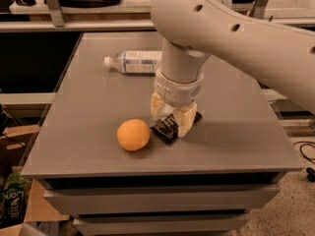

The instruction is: Move rxbar chocolate near orange

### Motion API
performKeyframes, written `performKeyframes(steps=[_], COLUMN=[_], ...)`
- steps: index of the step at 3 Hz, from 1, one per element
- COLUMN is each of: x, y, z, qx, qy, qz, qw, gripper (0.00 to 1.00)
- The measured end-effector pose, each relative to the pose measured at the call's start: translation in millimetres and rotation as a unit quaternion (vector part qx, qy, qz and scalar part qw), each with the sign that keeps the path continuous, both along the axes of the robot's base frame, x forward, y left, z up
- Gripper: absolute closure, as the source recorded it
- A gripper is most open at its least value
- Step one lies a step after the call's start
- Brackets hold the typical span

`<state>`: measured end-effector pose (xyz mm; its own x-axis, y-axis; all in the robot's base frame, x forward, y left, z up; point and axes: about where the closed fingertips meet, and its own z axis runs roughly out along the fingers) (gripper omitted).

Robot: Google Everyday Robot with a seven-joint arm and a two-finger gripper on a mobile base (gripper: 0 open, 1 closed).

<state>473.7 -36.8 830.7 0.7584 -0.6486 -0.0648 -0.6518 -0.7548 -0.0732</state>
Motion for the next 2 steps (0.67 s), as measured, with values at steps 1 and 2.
performKeyframes(steps=[1,2], x=[4.9,9.7], y=[-4.0,-9.1], z=[2.6,6.4], qx=[-0.003,-0.005], qy=[0.001,0.000], qz=[-0.003,-0.007], qw=[1.0000,1.0000], gripper=[0.00,0.00])
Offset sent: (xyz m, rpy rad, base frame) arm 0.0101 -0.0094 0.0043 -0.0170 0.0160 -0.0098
